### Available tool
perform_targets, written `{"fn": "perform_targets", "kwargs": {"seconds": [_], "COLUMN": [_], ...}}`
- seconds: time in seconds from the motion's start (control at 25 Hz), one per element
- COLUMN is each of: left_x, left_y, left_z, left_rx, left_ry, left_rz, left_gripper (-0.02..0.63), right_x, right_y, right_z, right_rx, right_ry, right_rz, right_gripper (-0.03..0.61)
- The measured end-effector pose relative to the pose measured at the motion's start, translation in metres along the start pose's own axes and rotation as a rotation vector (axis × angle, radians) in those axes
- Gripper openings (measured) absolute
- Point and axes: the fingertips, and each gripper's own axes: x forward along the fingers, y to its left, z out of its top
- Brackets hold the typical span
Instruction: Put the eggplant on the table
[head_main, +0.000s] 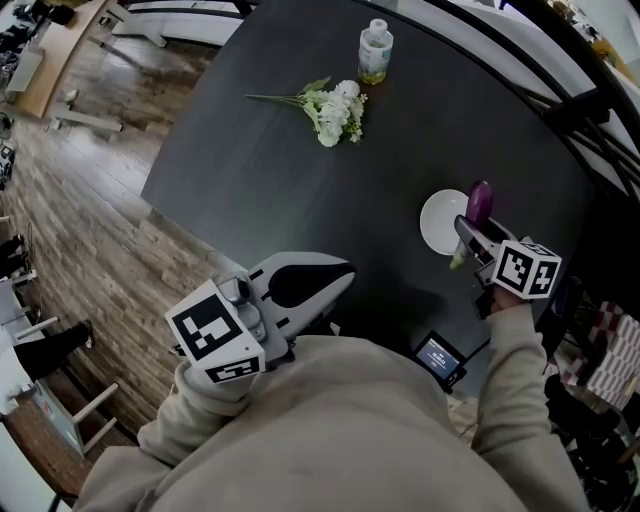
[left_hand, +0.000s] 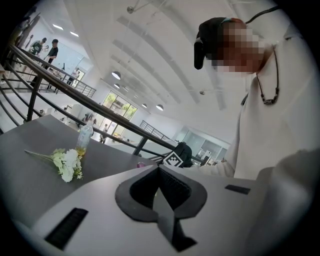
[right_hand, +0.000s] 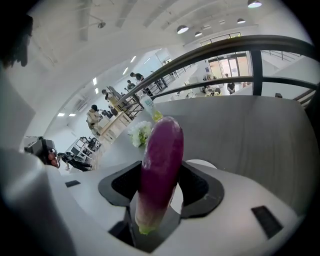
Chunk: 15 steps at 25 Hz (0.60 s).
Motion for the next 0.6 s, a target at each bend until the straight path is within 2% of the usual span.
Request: {"fn": "perform_targets", "kwargs": {"seconds": [0.6], "left_x": [-0.004], "left_y": [0.0], "left_z": [-0.012], "left_rx": [-0.008], "left_ry": [0.013], "left_rz": [0.015], "left_gripper": [0.005], "right_x": [0.042], "right_y": [-0.045], "right_z": [-0.034], "right_rx": [0.019], "right_ry": [0.11], "right_rz": [-0.084], "right_gripper": [0.239]}}
